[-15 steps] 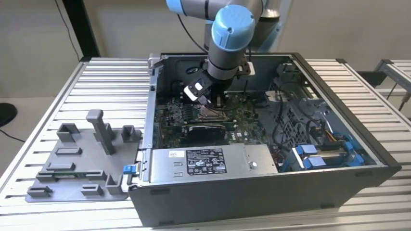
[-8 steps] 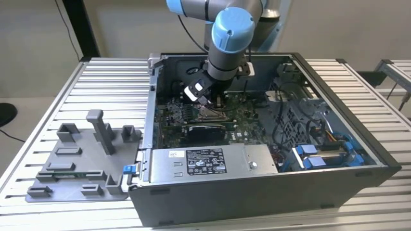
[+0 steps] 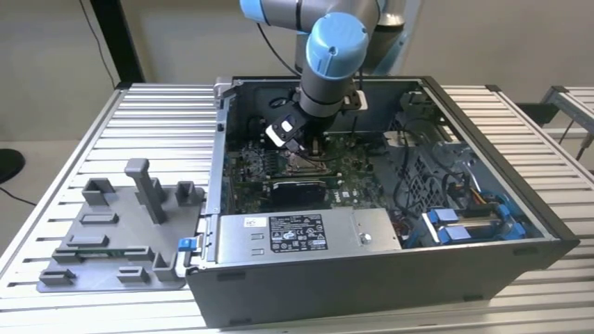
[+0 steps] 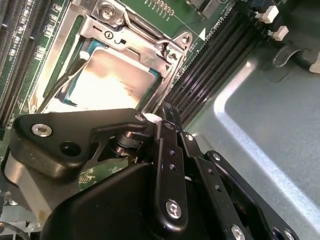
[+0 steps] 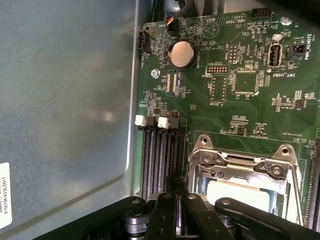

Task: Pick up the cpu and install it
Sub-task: 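Install the second cpu locking lever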

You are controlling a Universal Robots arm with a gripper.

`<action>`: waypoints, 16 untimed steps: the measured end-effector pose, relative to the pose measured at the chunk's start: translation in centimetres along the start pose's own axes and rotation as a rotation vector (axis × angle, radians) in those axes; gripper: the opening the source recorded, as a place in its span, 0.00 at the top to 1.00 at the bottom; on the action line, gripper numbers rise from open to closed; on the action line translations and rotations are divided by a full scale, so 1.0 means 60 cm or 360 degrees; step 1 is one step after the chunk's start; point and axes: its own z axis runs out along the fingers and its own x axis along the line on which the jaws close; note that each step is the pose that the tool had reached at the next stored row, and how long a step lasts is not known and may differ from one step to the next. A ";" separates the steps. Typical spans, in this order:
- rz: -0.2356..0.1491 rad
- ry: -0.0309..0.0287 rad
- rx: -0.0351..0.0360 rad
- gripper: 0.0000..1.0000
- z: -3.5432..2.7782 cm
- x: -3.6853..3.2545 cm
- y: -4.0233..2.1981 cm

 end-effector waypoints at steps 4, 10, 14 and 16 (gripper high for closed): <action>-0.0001 0.00142 -0.0004 1.00 -0.017 0.010 0.002; -0.0001 0.00151 -0.0003 1.00 -0.057 0.027 -0.002; 0.0000 0.00152 -0.0003 1.00 -0.079 0.034 -0.027; -0.0001 0.00154 -0.0004 1.00 -0.086 0.037 -0.043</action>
